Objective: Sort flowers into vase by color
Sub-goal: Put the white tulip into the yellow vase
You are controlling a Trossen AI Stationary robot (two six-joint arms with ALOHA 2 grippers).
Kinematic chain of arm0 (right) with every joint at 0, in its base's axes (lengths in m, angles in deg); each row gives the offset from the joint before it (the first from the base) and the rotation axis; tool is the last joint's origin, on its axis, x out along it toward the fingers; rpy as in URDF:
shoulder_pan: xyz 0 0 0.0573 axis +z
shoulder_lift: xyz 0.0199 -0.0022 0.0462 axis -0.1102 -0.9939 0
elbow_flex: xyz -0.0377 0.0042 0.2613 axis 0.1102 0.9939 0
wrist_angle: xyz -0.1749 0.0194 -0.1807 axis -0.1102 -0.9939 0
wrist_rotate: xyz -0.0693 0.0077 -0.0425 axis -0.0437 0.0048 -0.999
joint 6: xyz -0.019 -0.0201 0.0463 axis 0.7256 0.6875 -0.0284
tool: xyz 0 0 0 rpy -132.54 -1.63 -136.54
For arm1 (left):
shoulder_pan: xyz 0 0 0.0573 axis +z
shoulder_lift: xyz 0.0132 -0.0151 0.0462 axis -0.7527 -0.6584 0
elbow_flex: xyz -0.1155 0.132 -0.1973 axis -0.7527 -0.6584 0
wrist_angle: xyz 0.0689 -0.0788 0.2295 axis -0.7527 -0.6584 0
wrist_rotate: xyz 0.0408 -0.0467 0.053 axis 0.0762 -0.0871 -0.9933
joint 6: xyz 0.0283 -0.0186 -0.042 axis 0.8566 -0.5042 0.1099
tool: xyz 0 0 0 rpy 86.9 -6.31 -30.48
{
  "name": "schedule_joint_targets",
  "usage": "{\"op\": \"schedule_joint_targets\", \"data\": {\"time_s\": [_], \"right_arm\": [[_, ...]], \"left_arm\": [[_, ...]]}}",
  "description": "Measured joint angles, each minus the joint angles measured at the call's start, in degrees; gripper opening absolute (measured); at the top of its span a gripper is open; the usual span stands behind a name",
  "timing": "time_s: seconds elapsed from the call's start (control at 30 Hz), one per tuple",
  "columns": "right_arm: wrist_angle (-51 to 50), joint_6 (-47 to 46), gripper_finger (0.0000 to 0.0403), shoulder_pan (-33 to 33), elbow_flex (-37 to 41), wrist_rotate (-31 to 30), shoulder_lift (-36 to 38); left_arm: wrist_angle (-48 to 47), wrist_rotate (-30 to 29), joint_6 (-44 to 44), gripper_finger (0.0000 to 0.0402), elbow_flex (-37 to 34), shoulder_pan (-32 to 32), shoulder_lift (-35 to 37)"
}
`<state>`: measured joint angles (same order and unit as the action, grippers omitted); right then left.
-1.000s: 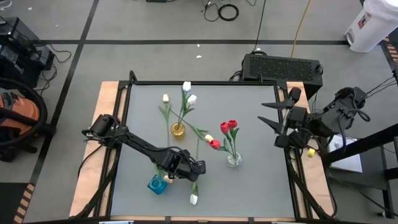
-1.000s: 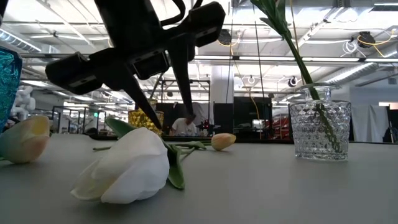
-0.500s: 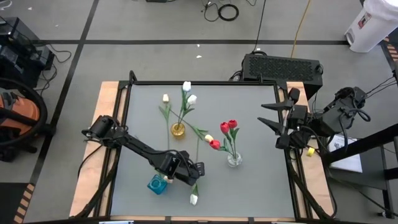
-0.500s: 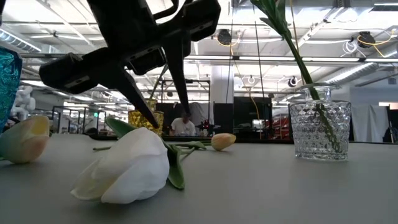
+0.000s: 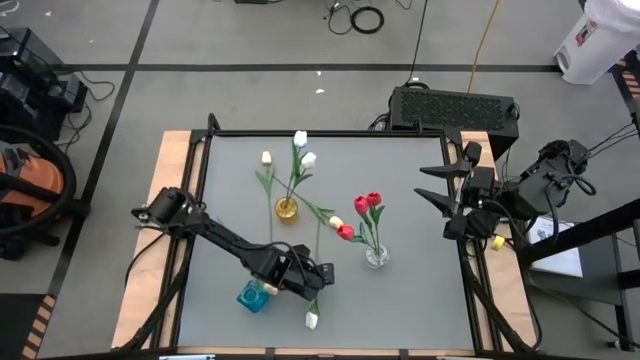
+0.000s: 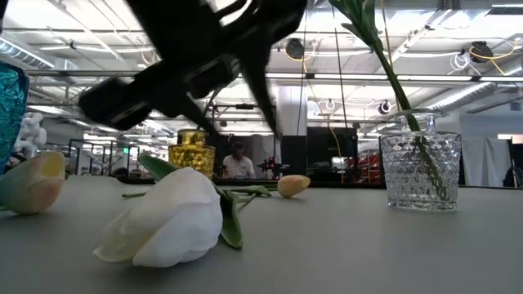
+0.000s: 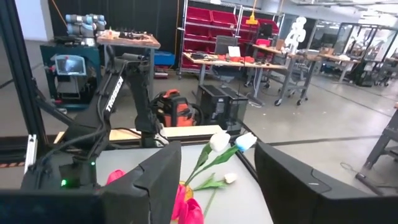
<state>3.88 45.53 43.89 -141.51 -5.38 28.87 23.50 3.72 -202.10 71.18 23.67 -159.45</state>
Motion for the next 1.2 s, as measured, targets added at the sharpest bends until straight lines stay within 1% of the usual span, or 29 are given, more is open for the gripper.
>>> {"op": "schedule_joint_targets", "data": {"time_s": [0.17,0.43,0.63,1.0,1.2], "right_arm": [[0.00,-0.24,0.0196,0.00,0.00,0.00,0.00],[0.01,-0.14,0.0196,0.00,0.00,0.00,0.00],[-0.01,-0.02,0.0196,0.00,0.00,0.00,0.00],[-0.03,0.00,0.0196,0.00,0.00,0.00,0.00],[-0.03,0.00,0.0196,0.00,0.00,0.00,-0.02]], "left_arm": [[-2.06,0.57,0.53,0.0166,-0.16,0.77,-0.93],[-1.89,0.90,1.46,0.0166,-0.16,1.56,-1.51],[-3.11,5.08,1.50,0.0166,-0.19,1.56,-2.02],[-2.95,5.72,1.13,0.0166,-0.17,1.40,-2.00],[-5.06,6.85,2.85,0.0166,-0.17,1.80,-2.01]]}}
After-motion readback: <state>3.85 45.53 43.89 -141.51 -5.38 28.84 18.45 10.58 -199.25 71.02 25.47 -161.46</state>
